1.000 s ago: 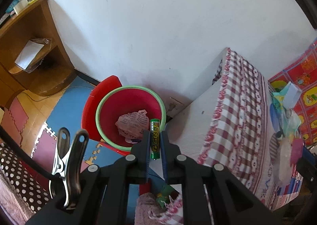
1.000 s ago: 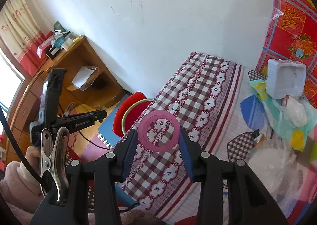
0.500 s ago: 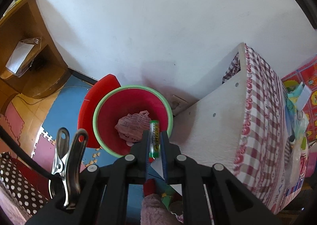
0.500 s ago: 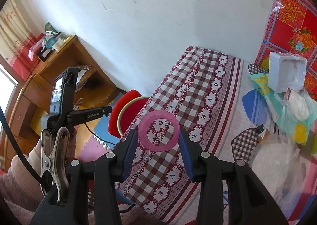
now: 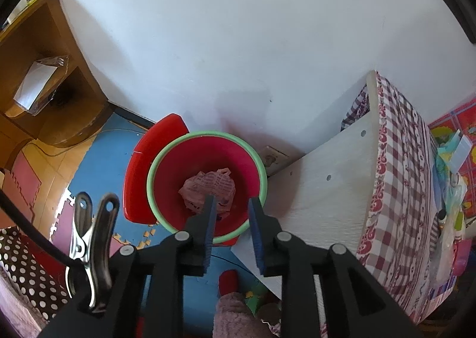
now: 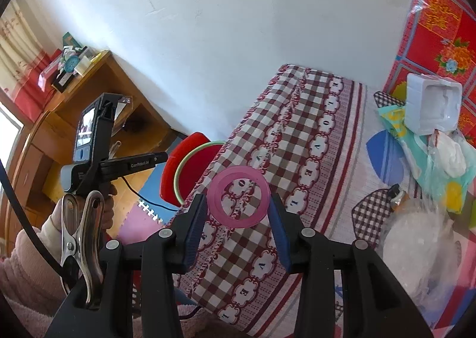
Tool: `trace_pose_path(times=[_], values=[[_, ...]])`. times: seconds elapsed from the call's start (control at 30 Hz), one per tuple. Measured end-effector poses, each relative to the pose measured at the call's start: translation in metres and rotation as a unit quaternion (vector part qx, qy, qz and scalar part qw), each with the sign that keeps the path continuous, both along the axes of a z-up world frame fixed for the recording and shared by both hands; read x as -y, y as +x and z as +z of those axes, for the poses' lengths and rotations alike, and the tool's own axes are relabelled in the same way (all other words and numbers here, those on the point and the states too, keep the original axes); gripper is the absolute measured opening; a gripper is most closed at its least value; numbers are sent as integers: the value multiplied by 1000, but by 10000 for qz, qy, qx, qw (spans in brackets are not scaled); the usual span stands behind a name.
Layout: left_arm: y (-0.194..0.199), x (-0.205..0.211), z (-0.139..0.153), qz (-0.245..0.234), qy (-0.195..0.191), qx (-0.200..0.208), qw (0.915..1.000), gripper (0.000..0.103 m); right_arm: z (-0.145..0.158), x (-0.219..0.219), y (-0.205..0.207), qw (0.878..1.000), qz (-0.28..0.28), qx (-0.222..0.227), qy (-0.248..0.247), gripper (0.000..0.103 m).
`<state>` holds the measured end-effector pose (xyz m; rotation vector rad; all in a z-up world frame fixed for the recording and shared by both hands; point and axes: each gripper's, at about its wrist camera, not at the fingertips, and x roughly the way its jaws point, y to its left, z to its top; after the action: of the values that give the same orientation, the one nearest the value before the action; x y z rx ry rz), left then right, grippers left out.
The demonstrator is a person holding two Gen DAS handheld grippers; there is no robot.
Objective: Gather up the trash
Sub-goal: 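Lower the right gripper over the bucket and open it to drop the pink ring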
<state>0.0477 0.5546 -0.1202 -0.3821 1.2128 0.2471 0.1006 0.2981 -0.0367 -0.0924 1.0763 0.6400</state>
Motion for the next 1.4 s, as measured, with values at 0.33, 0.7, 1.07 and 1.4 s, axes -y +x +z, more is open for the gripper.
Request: trace_pose_path(times=[0.33, 0.7, 1.07, 1.4], values=[[-24, -13, 19, 423, 89, 80, 9990, 24, 3, -37, 1, 9988, 491, 24, 89, 43], [-56, -37, 38, 838, 151, 101, 9963, 24, -3, -94, 8, 9946, 1000, -94, 264, 43], [-80, -54, 47, 1146, 99, 171, 9932, 24, -29, -161, 29, 9914, 1295, -185, 6, 43], [-90, -64, 42, 1338, 40, 97, 9910, 24, -52, -197, 48, 9905, 1319, -321, -217, 44]])
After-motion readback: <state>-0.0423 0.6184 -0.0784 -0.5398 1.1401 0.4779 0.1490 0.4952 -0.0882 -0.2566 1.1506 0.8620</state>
